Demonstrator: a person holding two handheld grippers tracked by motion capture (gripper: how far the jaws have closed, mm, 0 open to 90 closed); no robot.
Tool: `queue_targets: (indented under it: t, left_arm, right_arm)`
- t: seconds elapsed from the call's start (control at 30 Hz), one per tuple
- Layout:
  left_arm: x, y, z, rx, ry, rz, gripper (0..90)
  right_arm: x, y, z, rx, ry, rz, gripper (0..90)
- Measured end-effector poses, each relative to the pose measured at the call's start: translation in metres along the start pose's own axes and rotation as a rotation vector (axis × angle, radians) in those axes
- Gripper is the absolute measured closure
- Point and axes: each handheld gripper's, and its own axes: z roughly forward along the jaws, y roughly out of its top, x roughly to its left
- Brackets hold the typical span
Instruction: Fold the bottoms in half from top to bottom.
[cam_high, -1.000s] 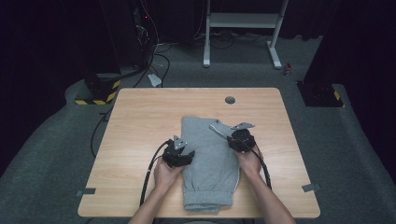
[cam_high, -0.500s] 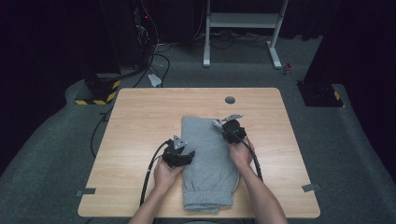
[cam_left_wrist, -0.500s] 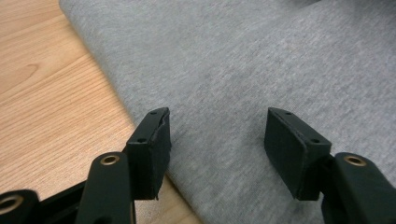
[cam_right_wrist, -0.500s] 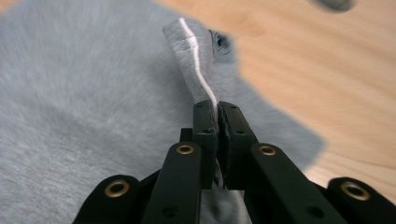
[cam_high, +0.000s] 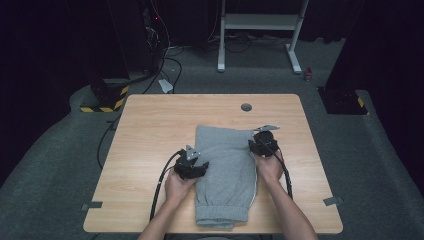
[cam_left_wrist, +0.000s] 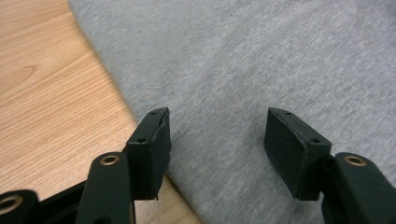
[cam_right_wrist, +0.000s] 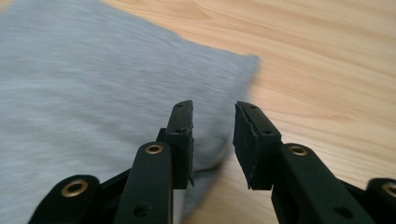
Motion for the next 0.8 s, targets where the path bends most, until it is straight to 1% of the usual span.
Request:
queue_targets:
  t: [0.03, 0.07, 0.1, 0.13, 0.17, 0.2, 0.23, 0.27, 0.3, 0.37, 0.4, 0.43, 0.5, 0.53, 0.57, 0.6, 0.63, 0.67, 0.7, 0.73, 0.77, 0.8]
  left_arm:
    - [0.000, 0.000, 0.000, 0.000, 0.001, 0.001, 40.7]
    - [0.000, 0.000, 0.000, 0.000, 0.000, 0.000, 40.7]
    - [0.000, 0.000, 0.000, 0.000, 0.000, 0.000, 40.7]
    - [0.000, 0.000, 0.000, -0.001, -0.001, -0.003, 40.7]
    - [0.000, 0.000, 0.000, -0.001, -0.001, -0.004, 40.6]
    - [0.000, 0.000, 0.000, -0.001, -0.001, -0.004, 40.6]
    - [0.000, 0.000, 0.000, 0.000, -0.001, -0.003, 40.6]
    - [0.000, 0.000, 0.000, -0.001, -0.001, -0.004, 40.6]
    - [0.000, 0.000, 0.000, -0.001, -0.001, -0.003, 40.6]
    - [0.000, 0.000, 0.000, -0.001, -0.002, -0.004, 40.6]
    - [0.000, 0.000, 0.000, 0.000, -0.002, -0.004, 40.6]
    - [0.000, 0.000, 0.000, 0.000, -0.002, -0.004, 40.6]
    - [0.000, 0.000, 0.000, 0.000, -0.001, -0.007, 40.5]
    - [0.000, 0.000, 0.000, 0.000, -0.002, -0.008, 40.5]
    - [0.000, 0.000, 0.000, 0.000, -0.002, -0.008, 40.5]
    - [0.000, 0.000, 0.000, 0.000, -0.003, -0.011, 40.5]
    - [0.000, 0.000, 0.000, 0.000, -0.004, -0.011, 40.5]
    - [0.001, 0.000, 0.000, 0.000, -0.004, -0.012, 40.5]
    - [0.001, 0.000, 0.000, 0.002, -0.007, -0.012, 40.5]
    - [0.001, 0.000, 0.000, 0.000, -0.006, -0.013, 40.4]
    - [0.001, 0.000, 0.000, -0.001, -0.010, -0.017, 40.4]
    - [0.002, 0.000, 0.000, -0.001, -0.010, -0.018, 40.5]
  right_arm:
    - [0.005, -0.001, -0.003, -0.017, 0.007, -0.025, 68.0]
    - [0.010, -0.003, -0.004, -0.022, 0.014, -0.048, 68.6]
    - [0.013, -0.005, -0.004, -0.013, 0.019, -0.067, 69.6]
    - [0.016, -0.009, 0.000, 0.017, 0.013, -0.087, 71.0]
    - [0.015, -0.012, 0.005, 0.046, 0.004, -0.091, 72.4]
    - [0.010, -0.016, 0.009, 0.074, -0.006, -0.091, 73.4]
    - [0.007, -0.019, 0.011, 0.078, -0.008, -0.076, 73.9]
    - [0.001, -0.020, 0.010, 0.063, -0.006, -0.049, 74.1]
    - [-0.001, -0.020, 0.008, 0.070, -0.021, -0.050, 73.7]
    - [-0.003, -0.021, 0.005, 0.075, -0.041, -0.076, 73.5]
    - [-0.004, -0.021, 0.002, 0.066, -0.045, -0.075, 73.5]
    - [-0.004, -0.021, -0.001, 0.052, -0.045, -0.069, 73.3]
    - [-0.003, -0.021, -0.005, 0.031, -0.040, -0.071, 72.3]
    - [0.000, -0.021, -0.007, 0.020, -0.030, -0.071, 71.8]
    - [0.001, -0.022, -0.008, 0.012, -0.015, -0.084, 71.4]
    - [0.004, -0.023, -0.008, 0.013, 0.000, -0.087, 71.1]
    - [0.004, -0.024, -0.008, 0.025, 0.007, -0.093, 70.8]
    - [0.004, -0.026, -0.006, 0.048, 0.007, -0.097, 70.4]
    - [0.001, -0.029, -0.003, 0.069, -0.005, -0.103, 69.5]
    - [-0.004, -0.032, -0.003, 0.059, 0.003, -0.078, 69.1]
    - [-0.006, -0.032, -0.005, 0.061, -0.001, -0.059, 68.7]
    - [-0.008, -0.031, -0.008, 0.052, -0.012, -0.055, 67.8]
